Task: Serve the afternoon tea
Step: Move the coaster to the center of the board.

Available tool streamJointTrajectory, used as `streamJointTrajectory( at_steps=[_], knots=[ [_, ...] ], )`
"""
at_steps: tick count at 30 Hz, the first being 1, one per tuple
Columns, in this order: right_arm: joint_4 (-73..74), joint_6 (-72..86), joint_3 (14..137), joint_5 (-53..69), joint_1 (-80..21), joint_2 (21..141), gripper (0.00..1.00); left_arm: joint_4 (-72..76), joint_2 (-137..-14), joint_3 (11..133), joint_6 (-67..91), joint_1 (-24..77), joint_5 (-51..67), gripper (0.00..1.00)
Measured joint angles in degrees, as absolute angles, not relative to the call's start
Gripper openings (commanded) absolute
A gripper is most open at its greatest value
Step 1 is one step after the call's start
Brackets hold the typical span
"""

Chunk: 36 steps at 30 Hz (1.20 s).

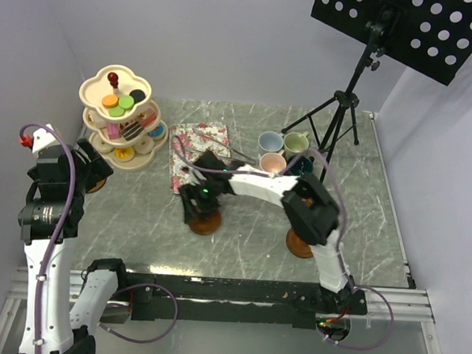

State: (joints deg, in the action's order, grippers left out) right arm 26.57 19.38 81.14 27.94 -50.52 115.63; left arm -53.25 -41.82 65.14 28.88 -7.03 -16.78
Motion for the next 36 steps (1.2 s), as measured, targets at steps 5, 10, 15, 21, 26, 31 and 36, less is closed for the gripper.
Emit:
streamJointTrajectory(
  at_steps=[5,10,15,21,26,31,36],
  knots=[
    [28.64,17.32,102.10,28.27,-52.16,126.26,0.76,-52.77,-40.58,62.59,28.14,-7.03,-15.18,0.88],
    [29.04,16.91,102.63,27.49,-49.80,121.30,0.79,-52.97,-39.97,58.54,28.45,-6.85,-12.64,0.85],
    [28.60,17.37,89.27,25.52,-42.41,106.06,0.80,-52.25,-43.07,55.77,32.71,-2.31,-10.02,0.81],
    [28.97,17.78,78.04,20.29,-31.64,88.12,0.80,-49.56,-50.74,49.39,44.25,19.53,-12.93,0.82],
    [29.95,16.84,73.60,17.93,-29.32,81.12,0.79,-43.81,-68.99,49.82,49.87,34.72,-16.21,0.83],
    [31.44,16.62,68.45,17.96,-27.18,77.54,0.78,-37.19,-84.73,55.29,48.77,39.33,-16.40,0.78],
    [32.23,16.51,65.19,18.70,-25.15,75.83,0.79,-31.18,-93.93,60.71,46.74,40.45,-15.81,0.66]
  ],
)
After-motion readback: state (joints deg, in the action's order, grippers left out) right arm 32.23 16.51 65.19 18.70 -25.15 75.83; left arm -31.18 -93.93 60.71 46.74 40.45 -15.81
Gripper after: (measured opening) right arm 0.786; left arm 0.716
